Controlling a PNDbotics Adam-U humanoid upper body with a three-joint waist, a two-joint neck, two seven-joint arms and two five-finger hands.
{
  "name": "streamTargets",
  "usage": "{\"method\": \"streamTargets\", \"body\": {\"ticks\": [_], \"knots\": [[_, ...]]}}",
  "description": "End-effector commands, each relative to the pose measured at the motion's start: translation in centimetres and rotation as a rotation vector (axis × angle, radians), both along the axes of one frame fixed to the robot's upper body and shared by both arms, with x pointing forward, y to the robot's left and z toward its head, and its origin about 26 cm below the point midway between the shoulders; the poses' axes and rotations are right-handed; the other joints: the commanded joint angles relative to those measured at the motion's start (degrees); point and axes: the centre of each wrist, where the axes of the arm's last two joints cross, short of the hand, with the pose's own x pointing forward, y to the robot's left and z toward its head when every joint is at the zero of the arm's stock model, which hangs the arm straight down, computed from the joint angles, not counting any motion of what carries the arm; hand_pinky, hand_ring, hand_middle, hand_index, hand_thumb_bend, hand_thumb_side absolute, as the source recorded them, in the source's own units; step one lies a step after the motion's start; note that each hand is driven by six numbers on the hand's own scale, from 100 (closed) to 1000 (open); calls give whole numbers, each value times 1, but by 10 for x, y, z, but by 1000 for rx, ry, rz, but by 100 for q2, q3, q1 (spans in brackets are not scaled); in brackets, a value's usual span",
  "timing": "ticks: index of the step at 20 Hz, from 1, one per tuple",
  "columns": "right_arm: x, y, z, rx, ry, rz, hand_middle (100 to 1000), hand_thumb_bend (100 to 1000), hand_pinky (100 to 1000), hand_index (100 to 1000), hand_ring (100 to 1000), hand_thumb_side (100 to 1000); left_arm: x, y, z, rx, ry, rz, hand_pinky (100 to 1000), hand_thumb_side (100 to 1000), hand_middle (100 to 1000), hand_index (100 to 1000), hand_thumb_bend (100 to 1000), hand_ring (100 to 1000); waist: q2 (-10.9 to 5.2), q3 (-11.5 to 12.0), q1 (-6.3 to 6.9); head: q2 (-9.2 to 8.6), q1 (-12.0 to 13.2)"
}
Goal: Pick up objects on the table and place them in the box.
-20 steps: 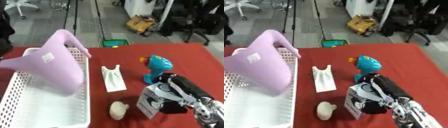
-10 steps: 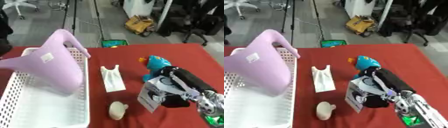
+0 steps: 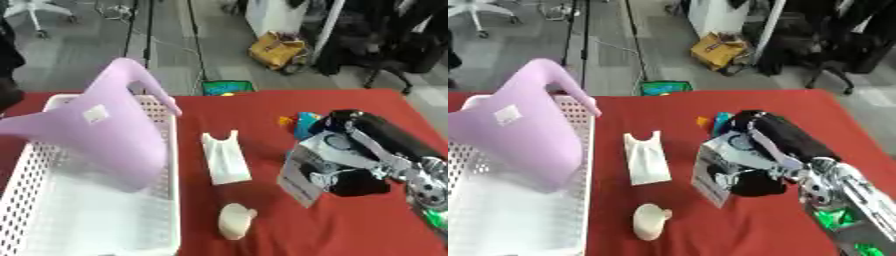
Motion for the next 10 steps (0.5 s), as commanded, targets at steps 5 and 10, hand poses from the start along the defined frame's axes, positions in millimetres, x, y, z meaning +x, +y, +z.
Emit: {"method": "streamTargets", "body": {"ticks": [5,10], "knots": [[-2,-3,42,-39,-77,55,433,100,434,639,562,283,-3,-2,6,-3,-23,-4,858,860,759,692,100,834,-144,54,-28,38,-20],[-4,11,71,-48,-132,129,428,100,429,634,559,277,-3,-3,6,-5,-19,-10,858,861,759,693,100,833,-171,125,-57,34,-32]]}}
